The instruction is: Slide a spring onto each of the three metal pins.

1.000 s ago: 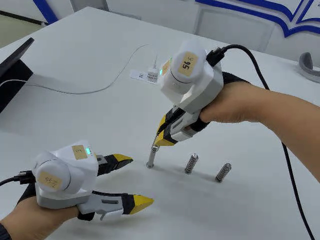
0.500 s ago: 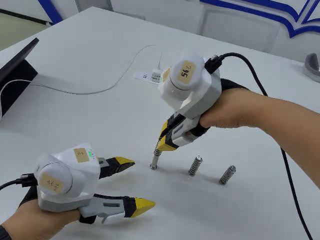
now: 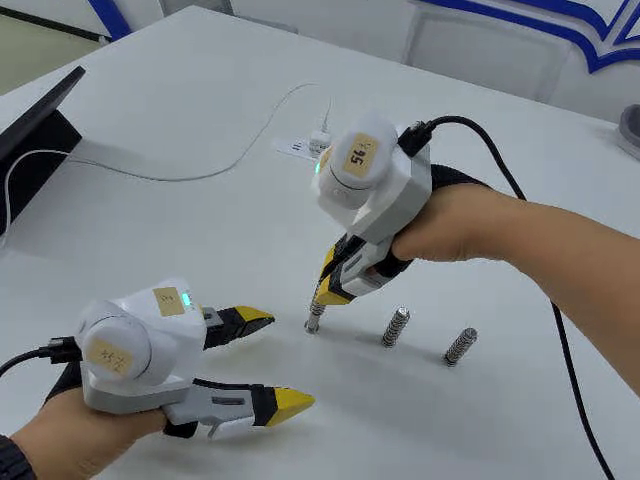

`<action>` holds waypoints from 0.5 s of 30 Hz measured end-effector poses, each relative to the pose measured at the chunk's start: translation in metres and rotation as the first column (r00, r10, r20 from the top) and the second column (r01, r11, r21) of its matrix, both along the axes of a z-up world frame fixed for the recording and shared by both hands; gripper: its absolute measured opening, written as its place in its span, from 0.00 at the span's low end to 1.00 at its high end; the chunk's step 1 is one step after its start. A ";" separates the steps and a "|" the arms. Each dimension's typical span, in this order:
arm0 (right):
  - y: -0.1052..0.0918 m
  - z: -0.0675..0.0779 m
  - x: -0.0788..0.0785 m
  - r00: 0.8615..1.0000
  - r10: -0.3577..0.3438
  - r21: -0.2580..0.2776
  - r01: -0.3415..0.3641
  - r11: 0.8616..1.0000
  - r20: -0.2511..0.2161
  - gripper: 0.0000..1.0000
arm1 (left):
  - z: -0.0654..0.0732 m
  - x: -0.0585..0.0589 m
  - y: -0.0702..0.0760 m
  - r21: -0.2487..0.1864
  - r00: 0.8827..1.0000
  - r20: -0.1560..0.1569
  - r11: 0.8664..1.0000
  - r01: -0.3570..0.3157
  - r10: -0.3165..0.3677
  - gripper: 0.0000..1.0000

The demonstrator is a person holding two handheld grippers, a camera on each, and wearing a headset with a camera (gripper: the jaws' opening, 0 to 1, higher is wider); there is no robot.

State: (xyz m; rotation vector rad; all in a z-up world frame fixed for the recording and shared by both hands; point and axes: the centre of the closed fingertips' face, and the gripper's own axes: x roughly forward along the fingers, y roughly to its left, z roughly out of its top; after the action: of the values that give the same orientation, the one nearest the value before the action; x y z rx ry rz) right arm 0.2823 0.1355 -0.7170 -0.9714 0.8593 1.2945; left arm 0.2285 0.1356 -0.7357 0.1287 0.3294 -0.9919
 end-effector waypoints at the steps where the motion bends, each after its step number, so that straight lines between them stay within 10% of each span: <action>1: 0.000 -0.001 0.000 1.000 -0.001 -0.002 0.001 1.000 -0.001 0.12 | 0.000 0.000 0.000 0.000 1.000 0.000 1.000 0.000 0.000 0.59; 15: 0.000 -0.015 0.001 1.000 -0.006 -0.020 0.005 1.000 -0.014 0.12 | 0.000 0.002 -0.001 0.001 1.000 0.000 1.000 -0.004 0.004 0.60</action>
State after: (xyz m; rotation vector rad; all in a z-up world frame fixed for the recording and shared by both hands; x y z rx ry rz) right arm 0.2829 0.1358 -0.7323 -0.9762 0.8868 1.2914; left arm 0.2303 0.1348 -0.7356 0.1291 0.3297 -0.9877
